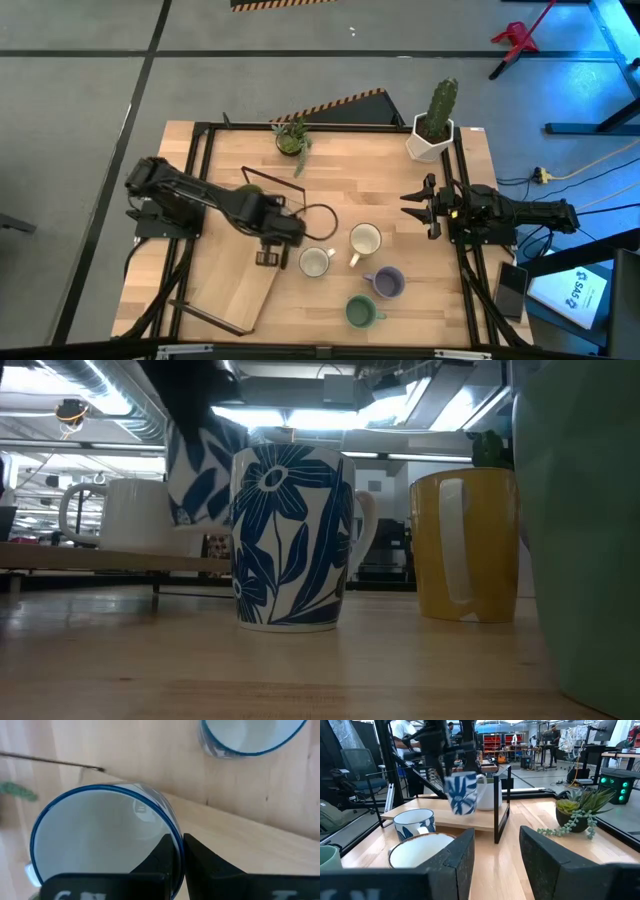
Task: Place coffee mugs
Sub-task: Put the top blue patterned mug on the shelf, then put the yellow and white mug on the shelf
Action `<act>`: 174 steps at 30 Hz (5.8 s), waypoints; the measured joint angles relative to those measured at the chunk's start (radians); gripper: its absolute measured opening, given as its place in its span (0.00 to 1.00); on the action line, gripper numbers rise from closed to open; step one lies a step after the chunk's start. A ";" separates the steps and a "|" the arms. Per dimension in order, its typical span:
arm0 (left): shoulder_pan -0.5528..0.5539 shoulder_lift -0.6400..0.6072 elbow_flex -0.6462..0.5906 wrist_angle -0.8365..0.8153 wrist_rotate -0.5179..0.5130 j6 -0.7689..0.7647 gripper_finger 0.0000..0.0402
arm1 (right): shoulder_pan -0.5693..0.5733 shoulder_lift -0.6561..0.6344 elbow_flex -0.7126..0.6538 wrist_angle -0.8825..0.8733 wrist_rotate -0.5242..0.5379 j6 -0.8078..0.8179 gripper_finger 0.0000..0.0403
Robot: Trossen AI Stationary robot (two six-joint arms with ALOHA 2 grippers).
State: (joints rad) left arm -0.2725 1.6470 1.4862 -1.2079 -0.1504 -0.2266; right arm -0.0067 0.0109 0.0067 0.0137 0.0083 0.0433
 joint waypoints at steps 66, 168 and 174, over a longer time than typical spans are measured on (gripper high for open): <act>0.050 -0.112 0.149 0.181 -0.110 0.094 0.33 | 0.000 0.000 0.000 0.000 0.003 0.003 0.35; 0.091 0.282 0.153 0.587 0.169 0.693 0.33 | 0.262 1.145 0.393 0.221 0.270 -0.069 0.35; 0.111 0.349 0.153 0.595 0.153 0.700 0.33 | 0.262 1.145 0.393 0.221 0.270 -0.064 0.35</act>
State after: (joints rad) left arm -0.1618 1.9959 1.6394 -0.6127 0.0028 0.4734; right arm 0.2550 1.1557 0.3992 0.2352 0.2779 -0.0208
